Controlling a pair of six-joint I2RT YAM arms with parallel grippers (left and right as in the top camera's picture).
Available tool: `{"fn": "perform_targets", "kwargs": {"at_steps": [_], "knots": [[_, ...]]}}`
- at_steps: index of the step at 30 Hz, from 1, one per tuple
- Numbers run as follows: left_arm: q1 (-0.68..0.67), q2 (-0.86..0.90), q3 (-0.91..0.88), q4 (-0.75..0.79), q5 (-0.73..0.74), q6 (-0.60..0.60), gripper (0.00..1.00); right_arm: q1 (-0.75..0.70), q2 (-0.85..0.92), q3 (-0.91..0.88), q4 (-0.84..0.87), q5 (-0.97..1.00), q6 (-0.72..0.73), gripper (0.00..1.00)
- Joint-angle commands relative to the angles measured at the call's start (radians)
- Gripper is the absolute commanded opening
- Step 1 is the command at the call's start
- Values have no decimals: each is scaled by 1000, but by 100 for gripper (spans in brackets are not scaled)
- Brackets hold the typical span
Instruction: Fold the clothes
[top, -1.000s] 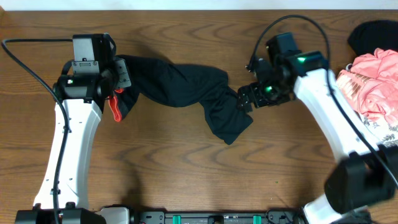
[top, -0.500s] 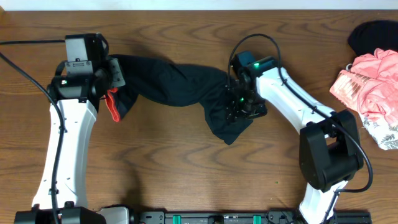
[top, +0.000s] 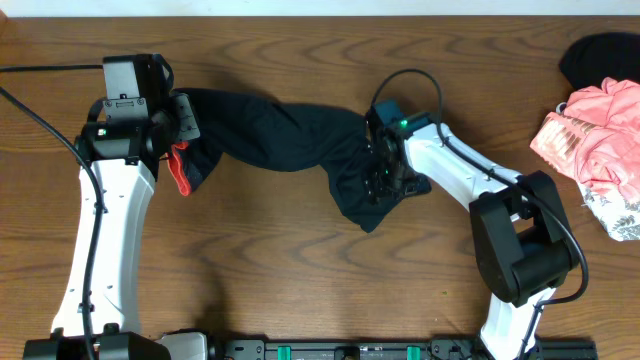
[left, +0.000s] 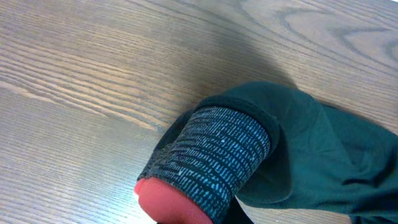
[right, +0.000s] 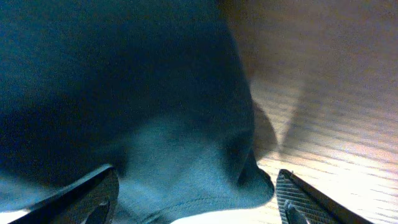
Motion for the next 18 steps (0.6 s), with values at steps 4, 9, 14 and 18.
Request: {"fn": "perform_targets", "kwargs": {"at_steps": [4, 9, 14, 18], "knots": [[3, 6, 2, 1, -11, -2, 6, 15, 10, -45, 51, -5, 18, 50], [3, 6, 2, 0, -11, -2, 6, 9, 10, -45, 98, -2, 56, 1], [3, 5, 2, 1, -11, -1, 7, -43, -27, -27, 99, 110, 167, 1], [5, 4, 2, 40, -11, -1, 6, -148, -127, 33, 65, 233, 178, 1]]}}
